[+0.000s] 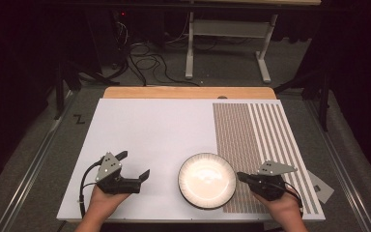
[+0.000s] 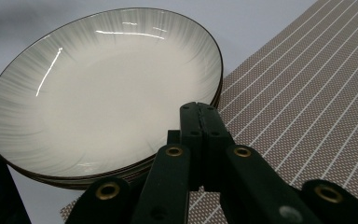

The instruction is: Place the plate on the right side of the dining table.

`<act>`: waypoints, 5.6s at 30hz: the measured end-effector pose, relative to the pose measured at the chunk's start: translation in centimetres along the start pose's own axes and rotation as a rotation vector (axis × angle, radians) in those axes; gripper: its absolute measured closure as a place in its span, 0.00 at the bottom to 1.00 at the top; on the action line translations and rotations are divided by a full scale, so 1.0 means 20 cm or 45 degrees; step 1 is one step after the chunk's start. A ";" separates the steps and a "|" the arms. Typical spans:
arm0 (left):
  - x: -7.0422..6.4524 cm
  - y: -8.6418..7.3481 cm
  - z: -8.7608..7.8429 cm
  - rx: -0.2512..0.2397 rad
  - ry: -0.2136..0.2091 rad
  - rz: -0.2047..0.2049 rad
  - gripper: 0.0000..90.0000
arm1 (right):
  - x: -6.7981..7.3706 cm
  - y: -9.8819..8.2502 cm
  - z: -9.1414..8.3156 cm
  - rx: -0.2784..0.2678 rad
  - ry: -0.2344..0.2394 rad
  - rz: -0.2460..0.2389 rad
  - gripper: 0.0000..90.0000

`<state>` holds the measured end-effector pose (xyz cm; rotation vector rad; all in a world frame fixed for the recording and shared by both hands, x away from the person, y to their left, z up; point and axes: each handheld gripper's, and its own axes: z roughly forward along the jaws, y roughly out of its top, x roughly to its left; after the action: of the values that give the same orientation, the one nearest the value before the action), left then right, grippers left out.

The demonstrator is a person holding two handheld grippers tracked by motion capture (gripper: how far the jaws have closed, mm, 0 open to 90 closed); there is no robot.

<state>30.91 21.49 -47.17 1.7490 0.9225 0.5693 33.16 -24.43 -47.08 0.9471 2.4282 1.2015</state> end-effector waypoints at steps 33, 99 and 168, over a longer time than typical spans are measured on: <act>-0.01 0.00 0.01 0.003 -0.020 0.003 0.00 | 0.04 0.00 0.01 0.087 0.031 -0.074 1.00; -0.01 0.00 0.02 0.017 -0.039 0.019 0.00 | 0.10 0.06 0.14 0.114 0.026 -0.075 1.00; -0.03 0.00 0.02 0.015 -0.059 0.010 0.00 | 0.11 0.06 0.14 0.109 0.020 -0.058 1.00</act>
<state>31.00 20.78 -47.23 1.7701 0.8887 0.5269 33.49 -20.73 -47.82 0.9033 2.5175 1.1023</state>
